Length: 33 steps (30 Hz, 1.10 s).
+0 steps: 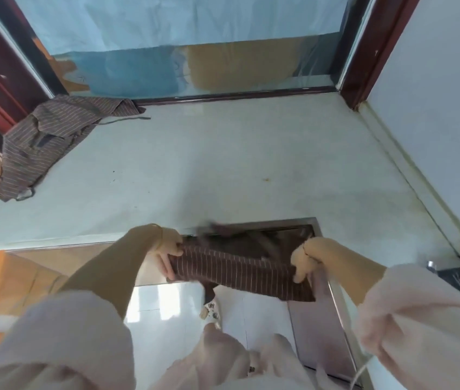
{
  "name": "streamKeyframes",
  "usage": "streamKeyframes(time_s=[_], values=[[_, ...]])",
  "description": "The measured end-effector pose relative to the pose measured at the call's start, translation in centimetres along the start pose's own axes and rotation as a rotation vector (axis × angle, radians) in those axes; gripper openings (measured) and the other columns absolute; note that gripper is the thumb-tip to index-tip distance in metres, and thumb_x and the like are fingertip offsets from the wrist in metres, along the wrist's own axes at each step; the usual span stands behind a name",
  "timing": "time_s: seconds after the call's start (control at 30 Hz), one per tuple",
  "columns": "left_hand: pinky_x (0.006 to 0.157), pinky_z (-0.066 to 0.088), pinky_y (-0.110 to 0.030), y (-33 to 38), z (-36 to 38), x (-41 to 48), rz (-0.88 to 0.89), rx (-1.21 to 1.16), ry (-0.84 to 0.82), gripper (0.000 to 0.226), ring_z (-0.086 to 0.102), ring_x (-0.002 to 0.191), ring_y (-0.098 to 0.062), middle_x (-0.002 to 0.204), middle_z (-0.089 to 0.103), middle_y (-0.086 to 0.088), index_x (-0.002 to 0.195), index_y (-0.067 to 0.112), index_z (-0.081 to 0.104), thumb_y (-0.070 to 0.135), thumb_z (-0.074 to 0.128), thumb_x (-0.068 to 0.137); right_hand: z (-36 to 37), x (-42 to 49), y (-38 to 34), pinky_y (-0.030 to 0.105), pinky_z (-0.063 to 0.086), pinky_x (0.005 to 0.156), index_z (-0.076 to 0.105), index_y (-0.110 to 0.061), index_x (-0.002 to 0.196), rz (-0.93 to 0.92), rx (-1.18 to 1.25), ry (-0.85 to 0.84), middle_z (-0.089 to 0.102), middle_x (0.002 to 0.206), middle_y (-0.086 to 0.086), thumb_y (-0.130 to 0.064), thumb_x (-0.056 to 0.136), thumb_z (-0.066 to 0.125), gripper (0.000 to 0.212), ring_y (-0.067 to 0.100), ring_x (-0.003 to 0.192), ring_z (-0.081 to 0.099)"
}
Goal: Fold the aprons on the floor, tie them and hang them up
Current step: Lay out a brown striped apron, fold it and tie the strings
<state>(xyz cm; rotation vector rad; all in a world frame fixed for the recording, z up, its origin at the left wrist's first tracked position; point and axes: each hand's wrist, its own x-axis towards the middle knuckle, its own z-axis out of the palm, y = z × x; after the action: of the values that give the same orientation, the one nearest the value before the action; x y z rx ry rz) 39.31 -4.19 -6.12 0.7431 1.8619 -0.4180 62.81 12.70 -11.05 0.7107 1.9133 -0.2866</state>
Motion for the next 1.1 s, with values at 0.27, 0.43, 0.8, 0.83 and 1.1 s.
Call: streamKeyframes(time_s=[0.27, 0.43, 0.8, 0.83, 1.1], values=[[0.098, 0.045, -0.032, -2.2, -8.5, 0.0, -0.215, -0.028, 0.417, 0.052, 0.057, 0.113, -0.027, 0.127, 0.058, -0.014, 0.128, -0.001, 0.051, 0.036, 0.056, 0.091, -6.8, -4.0, 0.6, 0.032, 0.057, 0.074, 0.058, -0.011, 0.109, -0.445, 1.144, 0.502, 0.068, 0.097, 0.013, -0.009, 0.096, 0.048, 0.017, 0.021, 0.072, 0.065], [0.096, 0.04, -0.031, 2.4, -17.8, -6.4, -0.069, -0.275, 0.896, 0.044, 0.052, 0.121, -0.029, 0.129, 0.057, -0.015, 0.124, -0.005, 0.054, 0.03, 0.048, 0.098, -12.1, -5.8, -0.8, 0.029, 0.048, 0.095, 0.044, -0.016, 0.138, -0.595, 1.395, 0.82, 0.054, 0.125, 0.0, -0.008, 0.101, 0.038, 0.039, 0.012, 0.105, 0.056], [0.117, 0.018, -0.04, 25.4, -30.2, 1.9, 0.747, 0.047, 1.232, 0.085, 0.005, 0.145, -0.032, 0.156, -0.011, -0.019, 0.15, 0.025, -0.008, 0.016, 0.054, 0.092, -21.0, 0.1, 10.7, 0.041, 0.044, 0.096, 0.001, -0.027, 0.151, 0.26, 1.372, 1.321, 0.056, 0.125, 0.016, -0.007, 0.097, 0.025, 0.063, 0.035, 0.106, 0.056], [0.117, 0.017, -0.041, 25.9, -28.6, 4.3, 0.71, 0.197, 1.175, 0.086, -0.001, 0.145, -0.031, 0.156, -0.014, -0.017, 0.15, 0.026, -0.009, 0.02, 0.055, 0.093, -20.0, 1.6, 11.8, 0.046, 0.048, 0.092, -0.002, -0.029, 0.151, 0.351, 1.363, 1.241, 0.057, 0.122, 0.018, -0.007, 0.095, 0.026, 0.066, 0.036, 0.101, 0.058], [0.111, 0.029, -0.044, 20.6, -21.5, 18.2, 0.464, 0.517, 0.704, 0.058, 0.014, 0.141, -0.034, 0.155, 0.006, -0.017, 0.143, 0.015, 0.026, 0.024, 0.054, 0.093, -18.1, 8.8, 15.6, 0.049, 0.036, 0.1, -0.002, -0.018, 0.15, 0.853, 1.166, 0.722, 0.005, 0.156, 0.018, -0.017, 0.09, 0.054, 0.082, 0.038, 0.133, 0.031]])
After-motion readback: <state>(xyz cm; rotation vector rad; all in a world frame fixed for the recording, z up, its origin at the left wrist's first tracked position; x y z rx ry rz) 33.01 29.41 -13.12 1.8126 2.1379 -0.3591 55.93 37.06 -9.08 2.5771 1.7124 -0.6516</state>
